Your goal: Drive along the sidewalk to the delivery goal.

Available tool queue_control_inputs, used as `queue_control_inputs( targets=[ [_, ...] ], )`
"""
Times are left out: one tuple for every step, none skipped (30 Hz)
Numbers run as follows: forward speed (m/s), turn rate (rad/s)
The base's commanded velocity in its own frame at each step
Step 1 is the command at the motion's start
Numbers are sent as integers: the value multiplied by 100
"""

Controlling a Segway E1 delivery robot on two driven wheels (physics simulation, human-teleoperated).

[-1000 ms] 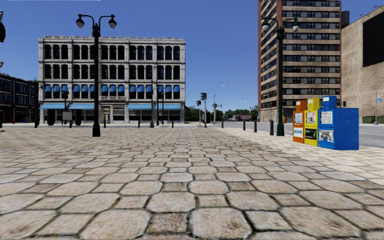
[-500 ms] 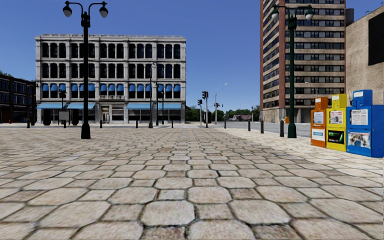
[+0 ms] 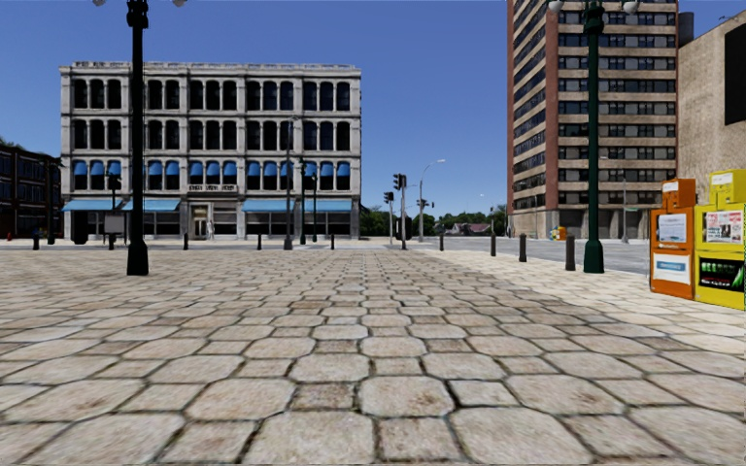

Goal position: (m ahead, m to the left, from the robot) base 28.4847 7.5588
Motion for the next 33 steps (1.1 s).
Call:
queue_control_inputs(
  targets=[
    [200, 0],
    [200, 0],
    [200, 0],
    [200, 0],
    [200, 0],
    [200, 0],
    [200, 0],
    [200, 0],
    [200, 0],
    [200, 0],
    [200, 0],
    [200, 0],
    [200, 0],
    [200, 0],
    [200, 0],
    [200, 0],
    [200, 0],
    [200, 0],
    [200, 0],
    [200, 0],
    [200, 0],
    [200, 3],
    [200, 8],
    [200, 14],
    [200, 14],
    [200, 19],
    [200, 23],
    [200, 23],
    [200, 24],
    [200, 24],
    [200, 24],
    [200, 24],
    [200, 24]
  ],
)
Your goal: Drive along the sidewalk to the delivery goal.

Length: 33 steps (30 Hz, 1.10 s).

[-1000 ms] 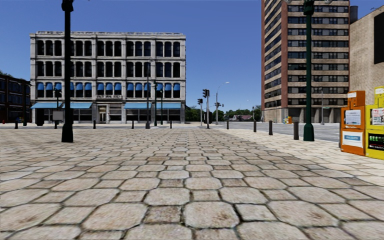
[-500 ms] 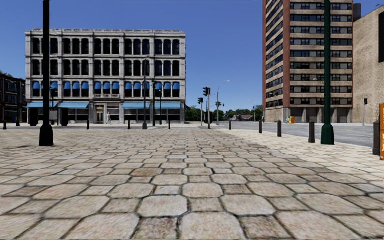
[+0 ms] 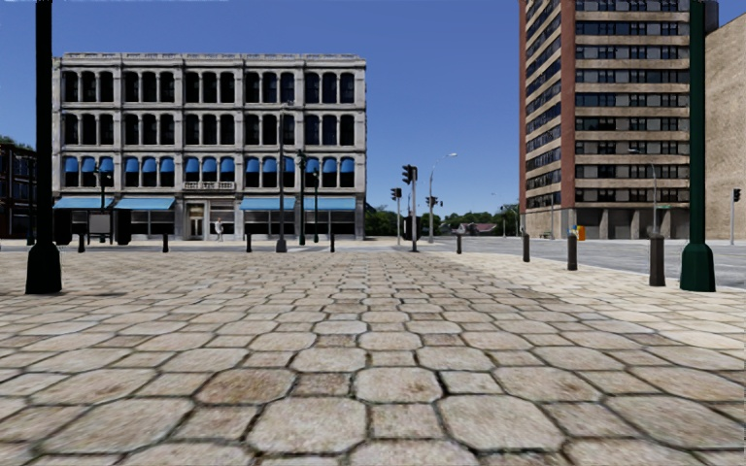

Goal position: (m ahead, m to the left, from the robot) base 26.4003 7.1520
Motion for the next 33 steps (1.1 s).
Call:
queue_control_inputs(
  targets=[
    [200, 24],
    [200, 24],
    [200, 17],
    [200, 0],
    [200, 0],
    [200, 0],
    [200, 0],
    [200, 0],
    [200, 0],
    [200, 0],
    [200, 0],
    [200, 0],
    [200, 0],
    [200, 0],
    [200, 0],
    [200, 0],
    [200, 0],
    [200, 0],
    [200, 0],
    [200, 0],
    [200, 0],
    [200, 0],
    [200, 0],
    [200, 0],
    [200, 0],
    [200, 0],
    [200, 0],
    [200, 0],
    [200, 0],
    [200, 0],
    [200, 0],
    [200, 0],
    [200, 0]
  ],
)
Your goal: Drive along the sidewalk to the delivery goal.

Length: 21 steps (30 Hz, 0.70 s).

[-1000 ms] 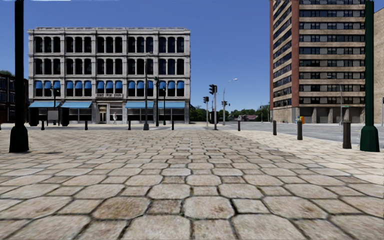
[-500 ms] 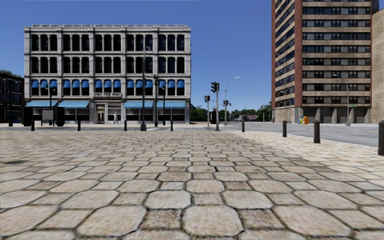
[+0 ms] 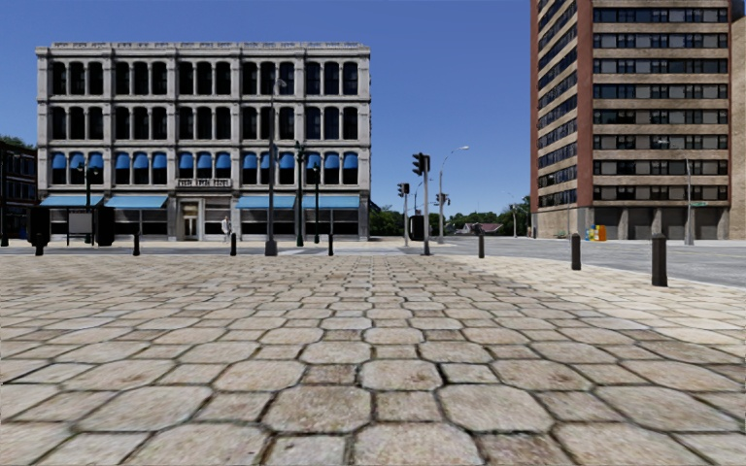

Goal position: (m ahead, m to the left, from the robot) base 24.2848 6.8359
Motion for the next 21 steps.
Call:
queue_control_inputs(
  targets=[
    [200, 0],
    [200, 0],
    [200, 0],
    [200, 0],
    [200, 0],
    [200, 0],
    [200, 0],
    [200, 0],
    [200, 0],
    [200, 0],
    [200, 0],
    [200, 0],
    [200, 0],
    [200, 0],
    [200, 0],
    [200, 0],
    [200, 0],
    [200, 0],
    [200, 0],
    [200, 0],
    [200, 0]
  ],
)
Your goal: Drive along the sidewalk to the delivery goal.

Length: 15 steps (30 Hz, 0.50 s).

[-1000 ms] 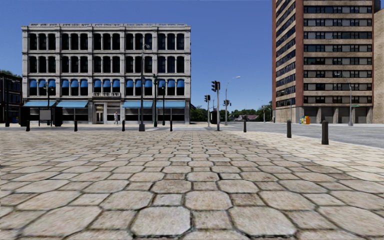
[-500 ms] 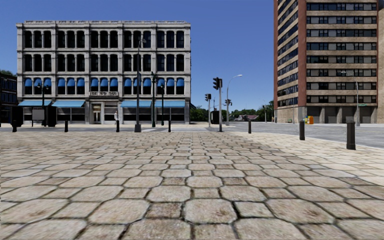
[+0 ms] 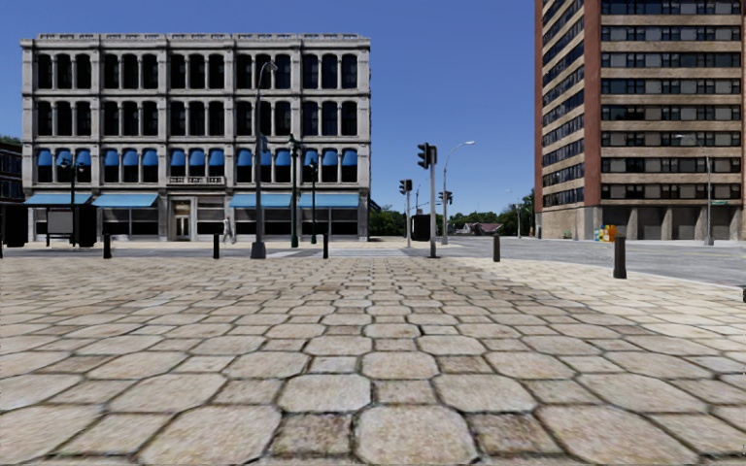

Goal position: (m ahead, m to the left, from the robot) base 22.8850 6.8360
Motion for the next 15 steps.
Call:
queue_control_inputs(
  targets=[
    [200, 0],
    [200, 0],
    [200, 0],
    [200, 0],
    [200, 0],
    [200, 0],
    [200, 0],
    [200, 0],
    [200, 0],
    [200, 0],
    [200, 0],
    [200, 0],
    [200, 0],
    [200, 0],
    [200, 0]
  ],
)
